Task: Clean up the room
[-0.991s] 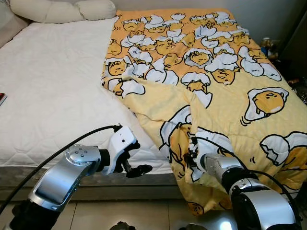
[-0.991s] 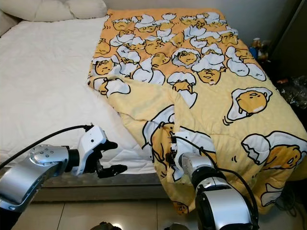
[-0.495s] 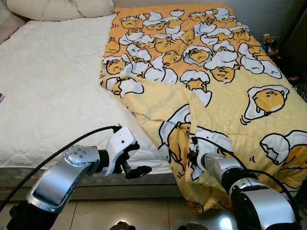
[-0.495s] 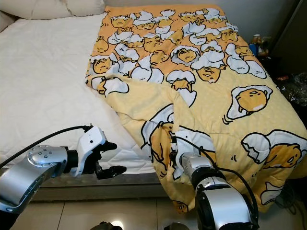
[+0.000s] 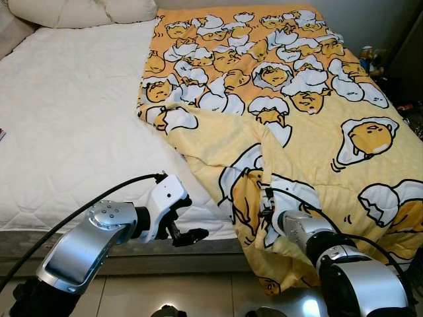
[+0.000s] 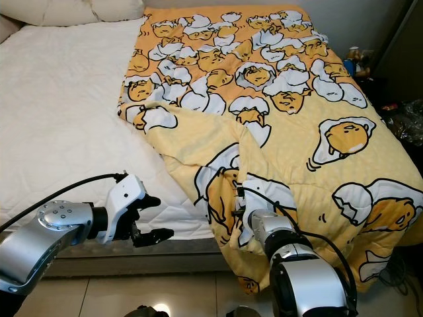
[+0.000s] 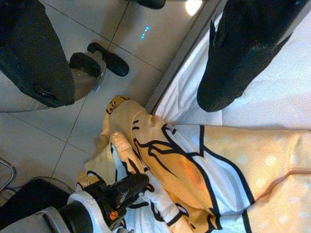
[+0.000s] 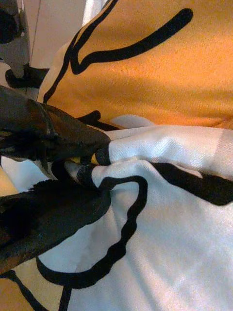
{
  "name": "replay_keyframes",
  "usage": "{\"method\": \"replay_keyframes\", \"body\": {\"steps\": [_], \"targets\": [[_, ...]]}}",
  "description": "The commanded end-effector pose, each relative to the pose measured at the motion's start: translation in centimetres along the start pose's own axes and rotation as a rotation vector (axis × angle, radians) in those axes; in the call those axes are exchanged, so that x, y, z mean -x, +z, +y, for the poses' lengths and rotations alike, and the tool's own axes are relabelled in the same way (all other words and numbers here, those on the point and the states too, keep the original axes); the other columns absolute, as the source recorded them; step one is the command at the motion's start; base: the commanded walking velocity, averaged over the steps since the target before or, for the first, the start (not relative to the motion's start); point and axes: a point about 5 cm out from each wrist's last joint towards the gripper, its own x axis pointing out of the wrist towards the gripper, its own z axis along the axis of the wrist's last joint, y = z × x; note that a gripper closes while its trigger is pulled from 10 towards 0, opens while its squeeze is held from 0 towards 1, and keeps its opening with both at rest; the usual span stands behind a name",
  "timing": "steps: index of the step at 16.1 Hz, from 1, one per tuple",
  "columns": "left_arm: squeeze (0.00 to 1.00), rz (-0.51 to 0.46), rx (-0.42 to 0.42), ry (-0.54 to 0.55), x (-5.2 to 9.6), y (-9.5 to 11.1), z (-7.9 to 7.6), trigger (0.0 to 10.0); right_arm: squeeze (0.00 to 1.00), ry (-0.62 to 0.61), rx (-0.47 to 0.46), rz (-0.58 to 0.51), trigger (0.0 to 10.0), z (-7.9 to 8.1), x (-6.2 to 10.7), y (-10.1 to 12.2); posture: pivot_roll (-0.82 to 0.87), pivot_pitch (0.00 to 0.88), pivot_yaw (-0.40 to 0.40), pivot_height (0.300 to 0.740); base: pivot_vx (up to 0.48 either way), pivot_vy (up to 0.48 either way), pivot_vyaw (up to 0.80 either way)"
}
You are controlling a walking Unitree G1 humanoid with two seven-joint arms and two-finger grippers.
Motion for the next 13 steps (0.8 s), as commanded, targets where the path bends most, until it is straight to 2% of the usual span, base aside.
{"method": "replay_keyframes", "body": {"steps": [1, 4, 6, 7, 8, 10, 11, 13], "targets": [[0.00, 0.005, -0.006, 0.006, 0.0, -0.1, 0.0, 10.0, 0.00, 0.013, -0.027, -0.017, 0.0, -0.4, 0.1, 0.1, -0.05, 0.072, 0.049, 0.740, 0.000, 0.000, 0.00], [0.00, 0.004, -0.003, 0.016, 0.0, -0.2, 0.0, 10.0, 0.00, 0.082, -0.005, -0.042, 0.0, -0.4, 0.1, 0.1, -0.05, 0.063, 0.040, 0.740, 0.000, 0.000, 0.00], [0.00, -0.004, 0.004, 0.028, 0.2, -0.3, 0.0, 10.0, 0.00, 0.184, 0.046, -0.066, 0.0, 0.0, 0.3, 0.3, -0.05, 0.056, 0.035, 0.740, 0.000, 0.000, 0.00], [0.00, -0.016, 0.018, 0.040, 0.7, -0.7, -0.2, 10.0, 0.00, 0.345, 0.060, -0.104, 0.0, 0.5, 0.6, 0.5, -0.05, 0.036, 0.028, 0.740, 0.000, 0.000, 0.00], [0.00, -0.020, 0.019, 0.044, 0.9, -0.9, -0.4, 10.0, 0.00, 0.420, 0.050, -0.122, 0.0, 0.8, 0.9, 0.7, -0.05, 0.029, 0.028, 0.740, 0.000, 0.000, 0.00], [0.00, -0.026, 0.028, 0.044, 2.2, -1.6, -0.8, 10.0, 0.00, 0.825, 0.045, -0.217, 0.0, 3.4, 3.5, 2.6, -0.05, 0.009, 0.029, 0.740, 0.000, 0.000, 0.00], [0.00, -0.026, 0.031, 0.042, 2.3, -1.7, -0.9, 10.0, 0.00, 0.879, 0.050, -0.224, 0.0, 3.9, 4.0, 2.8, -0.05, 0.004, 0.030, 0.740, 0.000, 0.000, 0.00], [0.00, -0.005, 0.046, 0.044, 3.9, -2.5, -1.1, 10.0, 0.00, 1.225, 0.130, -0.241, 0.0, 9.0, 7.9, 3.9, -0.06, 0.000, 0.043, 0.740, 0.000, 0.000, 0.00]]}}
